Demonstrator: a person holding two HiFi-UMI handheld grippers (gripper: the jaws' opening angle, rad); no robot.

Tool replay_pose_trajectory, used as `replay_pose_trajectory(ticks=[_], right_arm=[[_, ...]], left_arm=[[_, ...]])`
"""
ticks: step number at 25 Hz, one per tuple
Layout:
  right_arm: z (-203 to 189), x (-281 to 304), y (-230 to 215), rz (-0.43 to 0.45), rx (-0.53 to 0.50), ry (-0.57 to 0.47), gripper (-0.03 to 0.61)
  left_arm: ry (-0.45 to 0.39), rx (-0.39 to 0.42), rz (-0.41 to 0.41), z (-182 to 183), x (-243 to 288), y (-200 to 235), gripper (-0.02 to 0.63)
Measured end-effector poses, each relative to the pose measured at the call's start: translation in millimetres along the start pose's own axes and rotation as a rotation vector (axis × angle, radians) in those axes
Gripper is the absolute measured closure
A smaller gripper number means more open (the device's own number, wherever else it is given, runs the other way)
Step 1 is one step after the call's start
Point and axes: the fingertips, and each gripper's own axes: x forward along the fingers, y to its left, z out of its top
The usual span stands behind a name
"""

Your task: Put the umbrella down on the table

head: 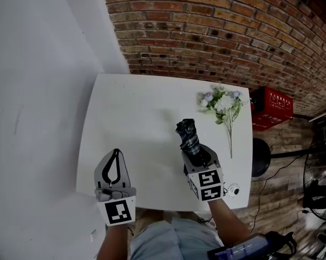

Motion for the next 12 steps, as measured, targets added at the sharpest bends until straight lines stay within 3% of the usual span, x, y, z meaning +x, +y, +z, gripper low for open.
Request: replay_pose_trajectory(ticks=[12], right_arm=[[-16, 11, -6, -0.007, 0.001, 0.048, 0.383]], left_arm=[[0.015, 0.004, -0.009, -6, 8, -2, 0.604]])
